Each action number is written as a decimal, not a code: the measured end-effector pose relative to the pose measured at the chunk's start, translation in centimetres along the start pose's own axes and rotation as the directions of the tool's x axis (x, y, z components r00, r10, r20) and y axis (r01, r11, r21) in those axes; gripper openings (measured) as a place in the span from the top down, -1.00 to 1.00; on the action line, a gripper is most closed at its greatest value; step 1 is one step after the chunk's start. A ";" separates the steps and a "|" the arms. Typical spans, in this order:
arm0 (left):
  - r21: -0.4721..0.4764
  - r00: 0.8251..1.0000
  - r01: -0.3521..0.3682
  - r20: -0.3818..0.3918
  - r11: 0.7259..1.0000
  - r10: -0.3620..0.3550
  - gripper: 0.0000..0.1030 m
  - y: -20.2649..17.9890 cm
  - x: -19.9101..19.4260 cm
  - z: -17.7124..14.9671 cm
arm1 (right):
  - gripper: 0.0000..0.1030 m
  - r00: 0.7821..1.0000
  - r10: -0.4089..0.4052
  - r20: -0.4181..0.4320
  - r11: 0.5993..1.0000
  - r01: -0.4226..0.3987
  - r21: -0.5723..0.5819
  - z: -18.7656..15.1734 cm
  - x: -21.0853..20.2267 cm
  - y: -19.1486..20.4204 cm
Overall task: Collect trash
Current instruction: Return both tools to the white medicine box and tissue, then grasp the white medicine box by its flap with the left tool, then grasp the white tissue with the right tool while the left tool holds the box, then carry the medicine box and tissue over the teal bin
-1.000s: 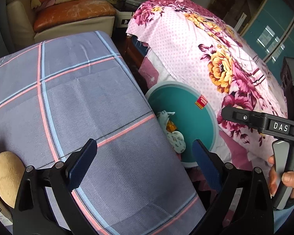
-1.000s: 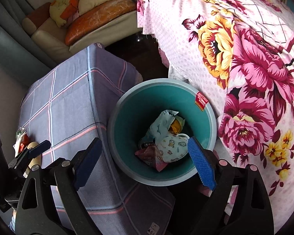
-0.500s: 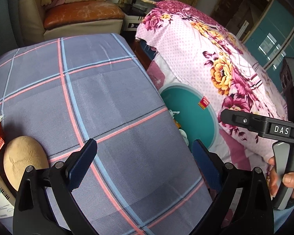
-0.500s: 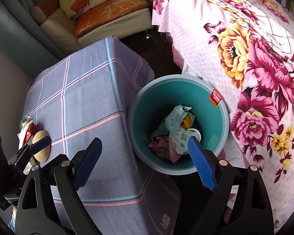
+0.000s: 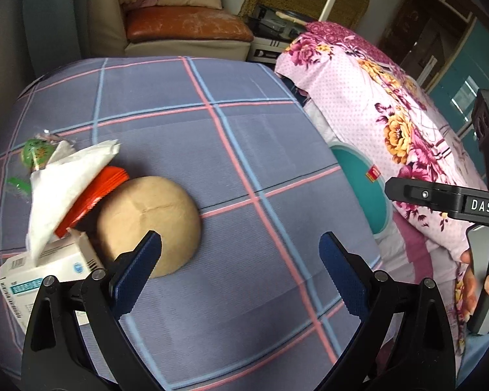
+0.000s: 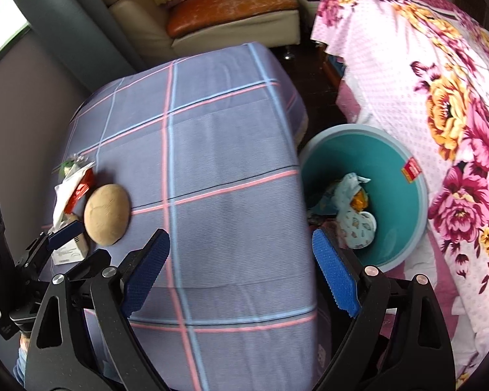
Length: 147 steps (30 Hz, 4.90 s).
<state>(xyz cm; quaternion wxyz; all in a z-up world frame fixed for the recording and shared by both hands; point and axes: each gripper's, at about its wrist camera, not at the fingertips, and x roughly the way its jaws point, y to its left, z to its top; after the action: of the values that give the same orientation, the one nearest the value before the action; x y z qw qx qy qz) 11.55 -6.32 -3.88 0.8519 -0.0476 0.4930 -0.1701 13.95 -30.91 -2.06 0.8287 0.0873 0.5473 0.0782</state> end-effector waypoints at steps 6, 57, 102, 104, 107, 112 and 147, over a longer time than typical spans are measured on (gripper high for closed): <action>-0.029 0.997 -0.072 0.015 0.997 0.072 -0.89 5.4 -2.5 -1.3 | -0.65 1.000 0.013 -0.022 0.998 -0.014 -0.063 -0.3 0.8 4.9; 0.326 0.961 0.226 -0.230 0.918 -0.155 0.14 8.5 -1.4 -7.6 | -0.65 0.988 0.062 -0.139 0.990 -0.078 -0.119 -2.7 4.9 12.5; -0.108 0.987 0.027 0.159 0.994 -0.009 0.62 17.0 -10.0 -1.7 | -0.65 0.977 0.179 -0.113 0.957 -0.200 -0.212 1.5 6.4 17.5; -0.132 0.987 0.030 0.162 0.991 -0.008 0.62 18.4 -9.9 -1.7 | -0.65 0.976 0.183 -0.116 0.947 -0.207 -0.246 2.1 7.3 19.4; -0.157 0.987 0.031 0.163 0.987 -0.006 0.62 20.3 -9.7 -1.7 | -0.65 0.973 0.197 -0.124 0.930 -0.225 -0.290 3.0 8.5 22.1; -0.198 0.989 0.046 0.149 0.979 -0.016 0.62 22.2 -8.9 -1.9 | -0.65 0.976 0.171 -0.134 0.896 -0.211 -0.392 3.7 10.7 25.9; 0.001 0.985 0.111 0.131 0.994 -0.110 0.61 7.4 -8.2 0.3 | 0.76 0.982 0.184 0.043 0.966 -0.173 -0.192 1.9 1.5 10.0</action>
<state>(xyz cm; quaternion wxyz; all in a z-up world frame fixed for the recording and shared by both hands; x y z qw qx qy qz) 9.86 3.32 1.19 0.8715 -0.0884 0.4332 -0.2120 15.98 -20.94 -0.38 0.8390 0.0601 0.5019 0.2011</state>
